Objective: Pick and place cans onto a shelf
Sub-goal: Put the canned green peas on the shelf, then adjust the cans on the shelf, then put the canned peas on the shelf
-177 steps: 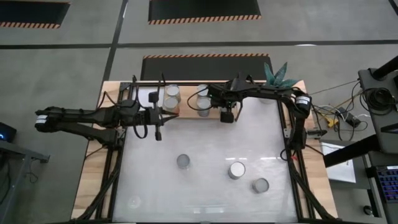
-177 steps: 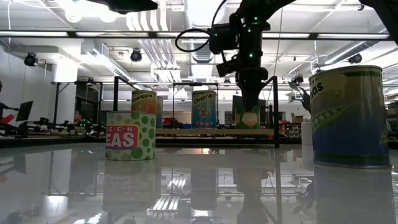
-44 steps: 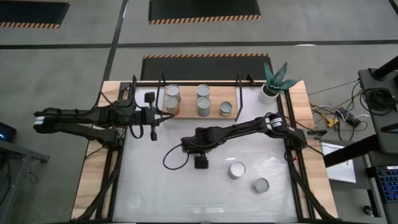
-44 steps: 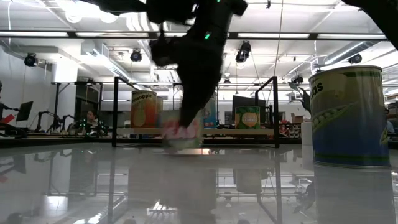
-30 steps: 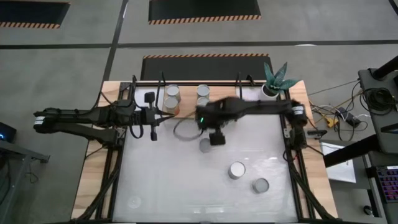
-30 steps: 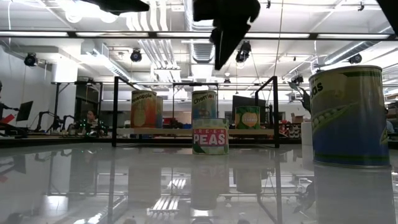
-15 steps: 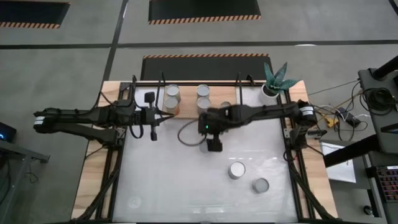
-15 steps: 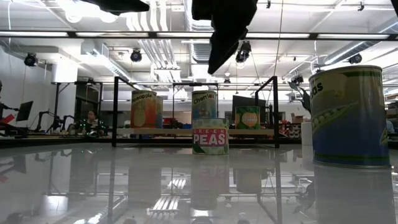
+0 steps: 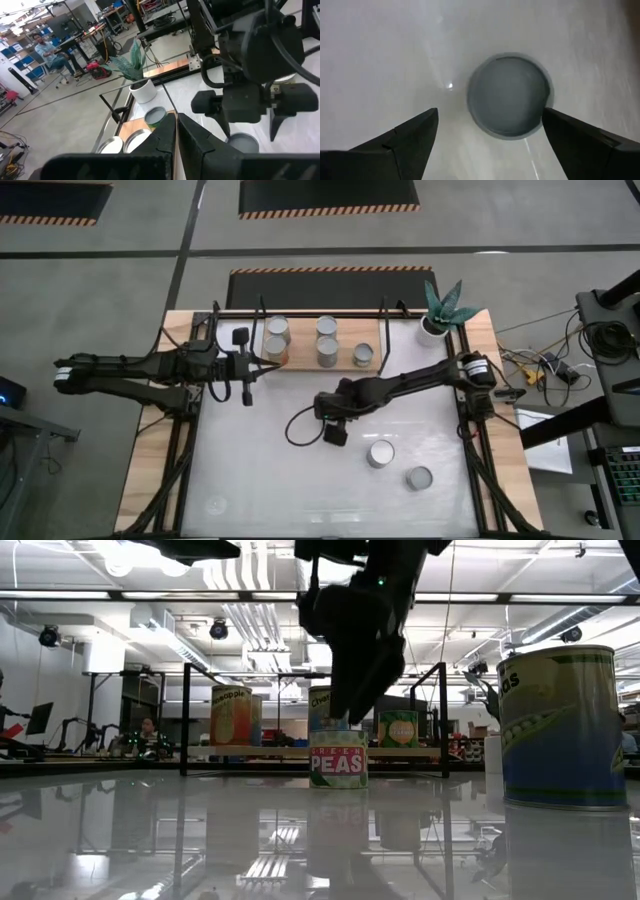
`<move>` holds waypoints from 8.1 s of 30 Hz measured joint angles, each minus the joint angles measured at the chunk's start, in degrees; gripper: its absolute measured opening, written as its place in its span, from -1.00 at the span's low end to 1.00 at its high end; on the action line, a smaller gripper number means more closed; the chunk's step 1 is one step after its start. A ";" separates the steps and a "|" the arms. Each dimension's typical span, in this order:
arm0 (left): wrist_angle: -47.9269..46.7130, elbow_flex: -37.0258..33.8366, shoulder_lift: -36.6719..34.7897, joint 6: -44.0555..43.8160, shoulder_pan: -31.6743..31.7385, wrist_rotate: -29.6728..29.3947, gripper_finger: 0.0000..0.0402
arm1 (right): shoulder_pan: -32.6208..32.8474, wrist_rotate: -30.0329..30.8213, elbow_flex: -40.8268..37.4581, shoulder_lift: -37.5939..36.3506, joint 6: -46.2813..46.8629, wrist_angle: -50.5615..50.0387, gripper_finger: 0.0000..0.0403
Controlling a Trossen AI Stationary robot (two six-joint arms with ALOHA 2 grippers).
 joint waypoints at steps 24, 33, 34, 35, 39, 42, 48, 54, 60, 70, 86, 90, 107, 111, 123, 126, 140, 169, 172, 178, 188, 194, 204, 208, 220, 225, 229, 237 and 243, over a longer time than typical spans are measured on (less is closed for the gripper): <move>-0.01 0.00 0.00 -0.16 0.00 0.10 -1.00 | -0.67 3.18 -0.30 5.03 3.03 2.48 0.64; -0.01 0.00 0.00 -0.16 0.01 0.08 -1.00 | -0.96 3.07 -0.28 4.96 -1.54 2.63 0.35; -0.01 0.00 0.00 -0.16 0.00 0.08 -1.00 | -0.96 3.07 -0.26 4.92 -3.02 2.61 0.36; -0.01 0.00 0.00 -0.16 0.00 0.09 -1.00 | -0.96 3.05 -0.26 4.69 -4.44 2.42 0.37; -0.01 0.00 0.00 -0.16 0.00 0.10 -1.00 | -0.96 1.06 -0.32 2.54 -10.79 1.00 0.47; 0.03 0.00 0.00 -0.16 0.02 0.10 -1.00 | -1.14 -1.56 -0.30 -1.38 -16.85 -1.53 0.50; 0.12 0.00 0.00 -0.16 0.02 0.09 -1.00 | -3.65 -0.97 -0.30 -11.71 -24.22 -7.13 0.45; 0.53 0.00 0.00 -0.16 0.02 0.10 -1.00 | -8.56 7.29 -0.30 -20.75 -28.26 -6.98 0.44; 1.03 0.00 0.00 -0.12 0.02 0.10 -1.00 | -15.18 9.08 -0.28 -23.71 -34.99 -2.75 0.44; 1.41 0.00 0.00 0.06 0.02 0.10 -1.00 | -29.16 5.71 -0.28 -21.47 -46.75 -1.50 0.43; 1.30 0.00 0.00 0.76 0.02 0.09 -1.00 | -38.10 1.35 -0.28 -10.48 -53.18 -1.39 0.43; 1.28 0.00 0.00 1.23 0.02 0.08 -1.00 | -38.84 1.52 -0.28 -8.65 -53.43 -1.43 0.43; 1.26 0.00 0.00 1.39 0.02 0.08 -1.00 | -39.60 -0.36 -0.28 -4.49 -52.66 -3.64 0.63; 1.26 0.00 0.00 1.39 0.02 0.08 -1.00 | -39.60 -0.36 -0.28 -4.52 -52.66 -4.09 0.61; 1.24 0.00 0.00 1.39 0.02 0.08 -1.00 | -39.17 0.09 -0.28 -8.20 -52.17 -4.53 0.53; 1.24 0.00 0.00 1.39 0.02 0.08 -1.00 | -39.04 0.01 -0.28 -9.07 -51.29 -4.39 0.47; 1.26 0.00 0.00 2.04 0.02 0.08 -1.00 | -32.98 -0.40 -0.28 -11.58 -43.66 7.12 -0.62; 0.36 -0.02 -0.02 1.61 0.02 0.08 -1.00 | -27.30 -13.23 -3.92 -7.60 -41.96 17.56 -0.96; 0.37 -0.02 -0.02 1.61 0.02 0.08 -1.00 | -27.30 -13.23 -5.01 -7.79 -41.68 17.91 -0.96; 0.38 -0.02 -0.02 1.61 0.02 0.08 -1.00 | -27.30 -13.23 -4.83 -7.93 -41.58 15.27 -0.96; 0.38 -0.02 -0.02 1.59 0.02 0.08 -1.00 | -27.32 -11.90 -3.93 -7.95 -41.69 13.01 -0.96; 0.38 -0.02 -0.02 1.59 0.02 0.08 -1.00 | -27.30 -11.70 -4.04 -8.75 -42.07 13.27 -0.96; 0.43 -0.02 -0.02 1.59 0.02 0.08 -1.00 | -27.45 -9.71 -4.21 -10.77 -44.84 17.95 -0.96; 0.43 -0.02 -0.02 1.59 0.02 0.08 -1.00 | -28.71 -6.05 -4.21 -10.51 -47.79 24.31 -0.96; 0.43 -0.02 -0.02 1.78 0.02 0.08 -1.00 | -34.65 -11.72 -4.11 -6.22 -46.98 25.91 -0.96; 0.42 -0.02 -0.02 1.78 0.02 0.08 -1.00 | -35.42 -11.81 -4.08 -6.22 -46.69 22.68 -0.96; 0.43 -0.02 -0.02 1.78 0.02 0.08 -1.00 | -35.62 -11.83 -4.00 -6.65 -46.67 20.08 -0.96; 0.43 -0.02 -0.02 1.78 0.02 0.08 -1.00 | -35.63 -11.71 -4.00 -7.29 -46.67 19.29 -0.96; 0.43 -0.02 -0.02 1.78 0.02 0.08 -1.00 | -35.58 -11.33 -3.22 -7.36 -46.31 19.13 -0.96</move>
